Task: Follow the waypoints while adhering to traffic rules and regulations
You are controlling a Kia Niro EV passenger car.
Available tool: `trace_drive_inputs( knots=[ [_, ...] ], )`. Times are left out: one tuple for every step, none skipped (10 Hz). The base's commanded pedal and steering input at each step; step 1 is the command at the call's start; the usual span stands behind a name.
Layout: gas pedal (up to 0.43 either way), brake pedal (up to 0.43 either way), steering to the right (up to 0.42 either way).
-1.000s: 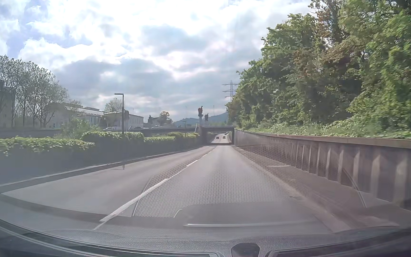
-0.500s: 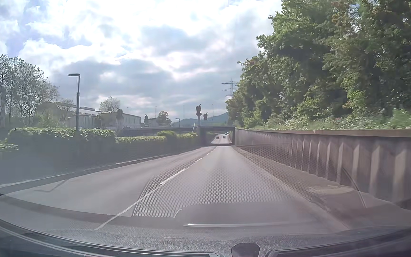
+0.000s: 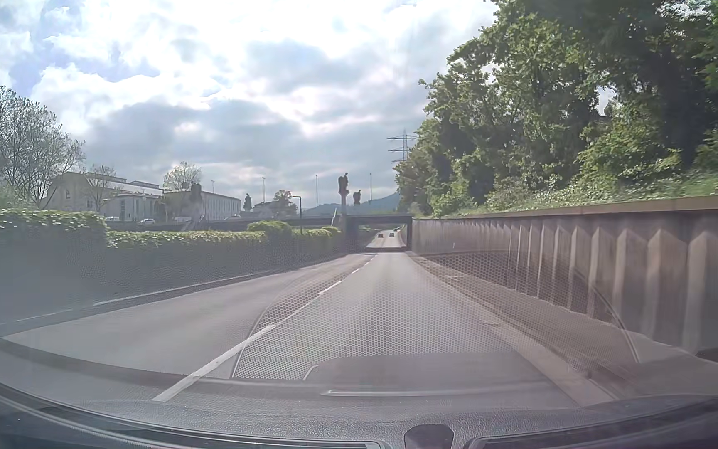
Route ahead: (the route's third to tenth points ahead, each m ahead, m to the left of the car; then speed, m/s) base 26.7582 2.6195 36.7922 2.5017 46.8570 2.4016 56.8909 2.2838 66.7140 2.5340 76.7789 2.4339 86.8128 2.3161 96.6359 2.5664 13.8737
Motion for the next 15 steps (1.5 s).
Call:
trace_drive_inputs(
  knots=[
    [0.059, 0.000, -0.001],
    [0.059, 0.000, -0.001],
    [0.059, 0.000, -0.001],
    [0.059, 0.000, -0.001],
    [0.059, 0.000, -0.001],
    [0.059, 0.000, -0.002],
    [0.059, 0.000, -0.003],
    [0.059, 0.000, -0.003],
    [0.059, 0.000, -0.003],
    [0.059, 0.000, -0.003],
    [0.059, 0.000, -0.002],
    [0.059, 0.000, -0.002],
    [0.059, 0.000, -0.002],
    [0.059, 0.000, -0.002],
    [0.059, 0.000, -0.002]
  ],
)
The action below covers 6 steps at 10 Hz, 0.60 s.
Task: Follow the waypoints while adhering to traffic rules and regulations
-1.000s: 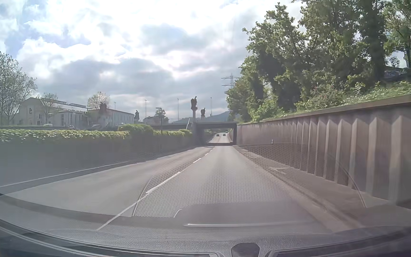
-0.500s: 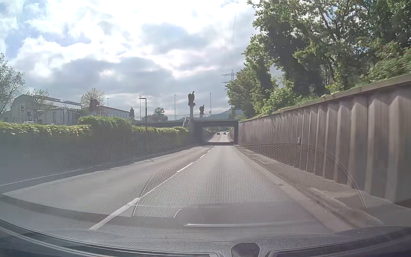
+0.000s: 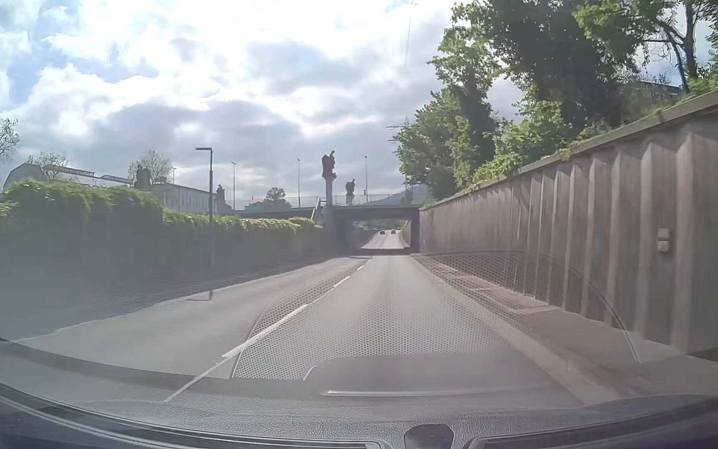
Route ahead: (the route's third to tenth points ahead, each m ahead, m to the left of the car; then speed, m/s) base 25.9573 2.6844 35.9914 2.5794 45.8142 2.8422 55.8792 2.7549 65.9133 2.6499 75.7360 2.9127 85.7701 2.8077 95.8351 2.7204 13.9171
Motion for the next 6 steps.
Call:
trace_drive_inputs(
  knots=[
    [0.059, 0.000, -0.002],
    [0.059, 0.000, -0.002],
    [0.059, 0.000, -0.002],
    [0.059, 0.000, -0.001],
    [0.059, 0.000, -0.001],
    [0.059, 0.000, -0.001]
  ],
)
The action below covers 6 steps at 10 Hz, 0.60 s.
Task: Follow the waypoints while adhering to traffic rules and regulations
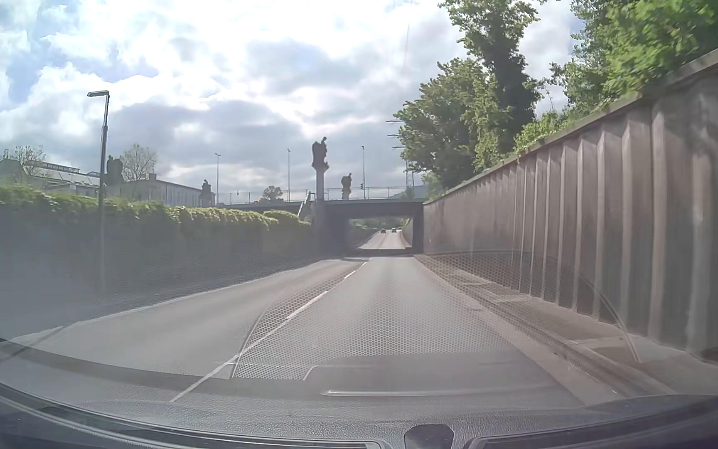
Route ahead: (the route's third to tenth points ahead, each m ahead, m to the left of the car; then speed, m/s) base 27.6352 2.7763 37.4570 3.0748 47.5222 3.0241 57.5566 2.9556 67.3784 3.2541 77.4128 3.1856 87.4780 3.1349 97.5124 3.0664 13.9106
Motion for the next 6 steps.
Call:
trace_drive_inputs(
  knots=[
    [0.059, 0.000, -0.001],
    [0.059, 0.000, -0.001],
    [0.059, 0.000, -0.001],
    [0.059, 0.000, -0.001],
    [0.059, 0.000, -0.001],
    [0.059, 0.000, -0.001]
  ],
)
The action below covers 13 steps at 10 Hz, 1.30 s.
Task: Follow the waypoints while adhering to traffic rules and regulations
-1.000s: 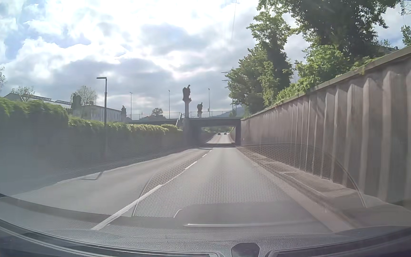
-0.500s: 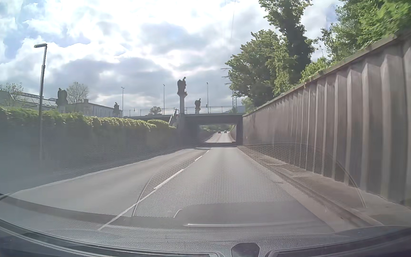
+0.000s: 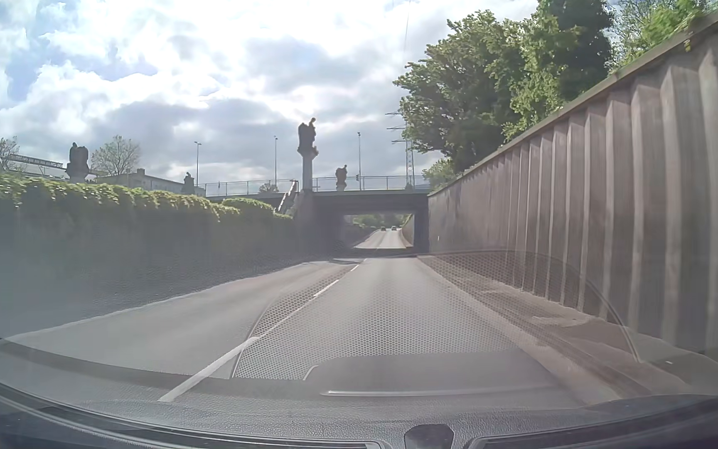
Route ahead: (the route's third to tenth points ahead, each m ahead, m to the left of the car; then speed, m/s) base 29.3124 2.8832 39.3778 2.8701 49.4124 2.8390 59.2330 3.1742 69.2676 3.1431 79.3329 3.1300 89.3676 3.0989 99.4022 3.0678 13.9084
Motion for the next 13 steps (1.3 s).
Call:
trace_drive_inputs(
  knots=[
    [0.059, 0.000, -0.001],
    [0.059, 0.000, -0.001],
    [0.067, 0.000, -0.001],
    [0.067, 0.000, -0.001],
    [0.067, 0.000, -0.001],
    [0.067, 0.000, -0.001],
    [0.067, 0.000, -0.001],
    [0.067, 0.000, -0.001],
    [0.067, 0.000, -0.001],
    [0.067, 0.000, -0.001],
    [0.067, 0.000, -0.001],
    [0.067, 0.000, -0.001],
    [0.067, 0.000, -0.001]
  ],
)
